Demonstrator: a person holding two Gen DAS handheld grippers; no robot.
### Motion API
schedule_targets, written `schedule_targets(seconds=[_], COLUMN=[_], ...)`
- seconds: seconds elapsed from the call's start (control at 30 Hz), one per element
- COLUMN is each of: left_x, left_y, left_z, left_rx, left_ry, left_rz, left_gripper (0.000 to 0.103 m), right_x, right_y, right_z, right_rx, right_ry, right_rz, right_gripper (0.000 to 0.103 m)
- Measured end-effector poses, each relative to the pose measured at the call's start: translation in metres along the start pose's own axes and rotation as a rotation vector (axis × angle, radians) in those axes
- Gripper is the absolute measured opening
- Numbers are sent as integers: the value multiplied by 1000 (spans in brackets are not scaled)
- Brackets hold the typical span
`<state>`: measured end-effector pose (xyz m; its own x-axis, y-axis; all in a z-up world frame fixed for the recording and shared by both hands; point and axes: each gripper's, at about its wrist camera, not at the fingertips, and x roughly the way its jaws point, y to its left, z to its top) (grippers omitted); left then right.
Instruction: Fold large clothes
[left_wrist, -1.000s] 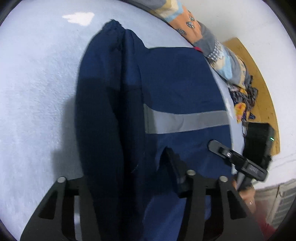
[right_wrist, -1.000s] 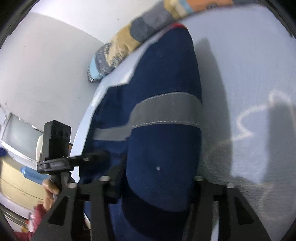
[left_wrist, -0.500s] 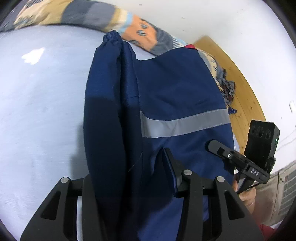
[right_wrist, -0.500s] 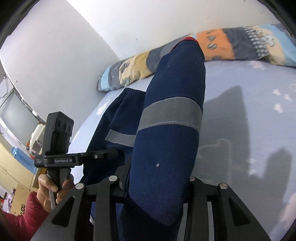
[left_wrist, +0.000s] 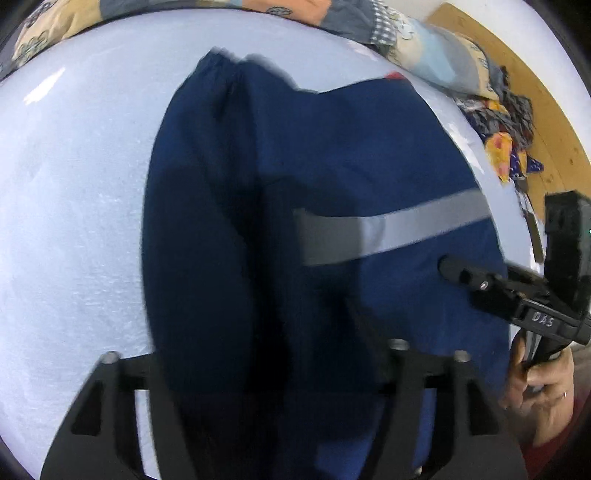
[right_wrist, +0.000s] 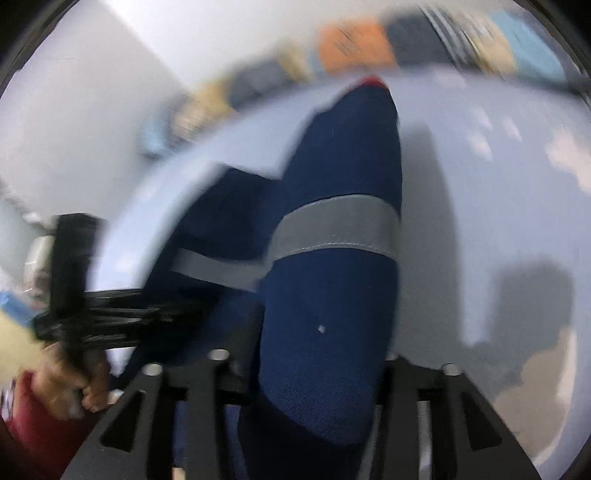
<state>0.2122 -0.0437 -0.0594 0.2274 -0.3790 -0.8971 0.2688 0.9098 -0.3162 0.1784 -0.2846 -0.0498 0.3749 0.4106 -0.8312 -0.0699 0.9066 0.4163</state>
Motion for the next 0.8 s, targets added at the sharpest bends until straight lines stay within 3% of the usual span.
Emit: schedule_targets(seconds=[0.1,0.3,0.4,0.53,0.67,0.8], left_x=[1,-9,-20,-35,-54,-73], left_y=[-3,11,20,31,26,17], left_z=[1,-15,-29,-45,-60,-80], left_rx=[0,-53,-56,-55,-42,36], left_ry=[-11,2,-2,-36,-96,-173], left_rz=[17,25,78,139,201,330], left_gripper=[71,80,92,95,95,94], right_x=[-1,-21,-45,-71,-102,-108], right_y=[-12,-9,-9,-6,15,36], right_z=[3,-4,-19,-31,-59,-93], right_rx=[89,74,84,96,74,28], right_ry=[21,-9,-54,-134,-230,-235], right_rz=[33,-58,-110,-218,-111,-130], right_gripper=[57,65,66,66,65,64])
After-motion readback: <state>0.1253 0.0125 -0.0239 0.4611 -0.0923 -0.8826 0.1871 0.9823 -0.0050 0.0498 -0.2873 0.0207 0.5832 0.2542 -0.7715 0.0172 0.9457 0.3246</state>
